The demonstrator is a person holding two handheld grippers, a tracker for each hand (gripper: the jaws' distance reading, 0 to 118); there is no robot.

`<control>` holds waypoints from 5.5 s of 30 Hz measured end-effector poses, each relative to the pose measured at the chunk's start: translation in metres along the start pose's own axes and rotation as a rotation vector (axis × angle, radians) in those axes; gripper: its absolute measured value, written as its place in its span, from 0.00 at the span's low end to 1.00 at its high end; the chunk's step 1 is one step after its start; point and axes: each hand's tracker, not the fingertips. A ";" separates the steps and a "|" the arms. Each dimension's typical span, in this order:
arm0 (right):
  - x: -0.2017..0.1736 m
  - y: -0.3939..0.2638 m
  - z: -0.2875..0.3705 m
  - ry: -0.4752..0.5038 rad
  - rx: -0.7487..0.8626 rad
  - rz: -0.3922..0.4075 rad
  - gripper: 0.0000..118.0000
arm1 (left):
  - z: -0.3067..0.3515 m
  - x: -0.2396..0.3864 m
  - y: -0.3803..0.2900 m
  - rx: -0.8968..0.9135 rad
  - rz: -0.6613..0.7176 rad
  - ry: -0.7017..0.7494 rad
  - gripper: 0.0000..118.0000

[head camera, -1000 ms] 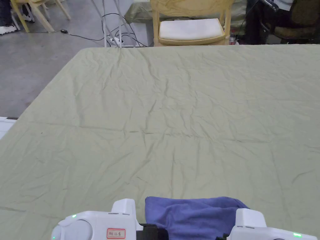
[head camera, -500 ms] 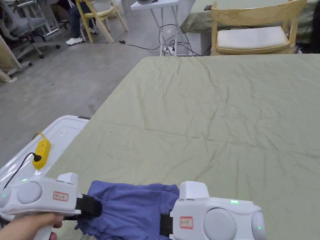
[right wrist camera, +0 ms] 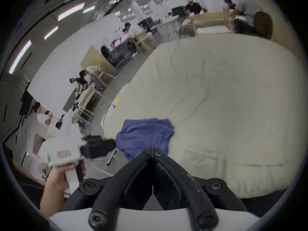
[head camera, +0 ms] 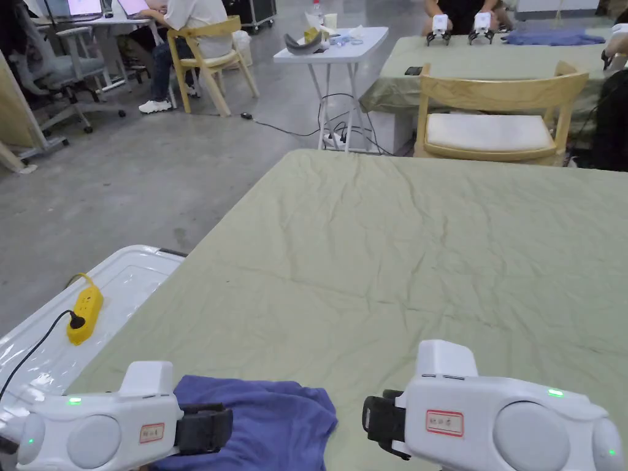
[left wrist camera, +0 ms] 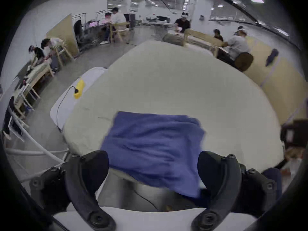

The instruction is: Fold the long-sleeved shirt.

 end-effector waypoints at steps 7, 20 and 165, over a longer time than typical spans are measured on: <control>0.077 -0.022 0.178 -0.224 0.302 -0.021 0.02 | 0.112 0.105 -0.020 0.319 -0.139 -0.087 0.00; 0.059 -0.117 0.368 -0.564 0.867 0.156 0.02 | 0.249 0.258 -0.053 0.781 -0.145 -0.174 0.00; 0.054 -0.113 0.347 -0.683 0.602 0.038 1.00 | 0.277 0.310 -0.080 0.707 -0.225 -0.158 1.00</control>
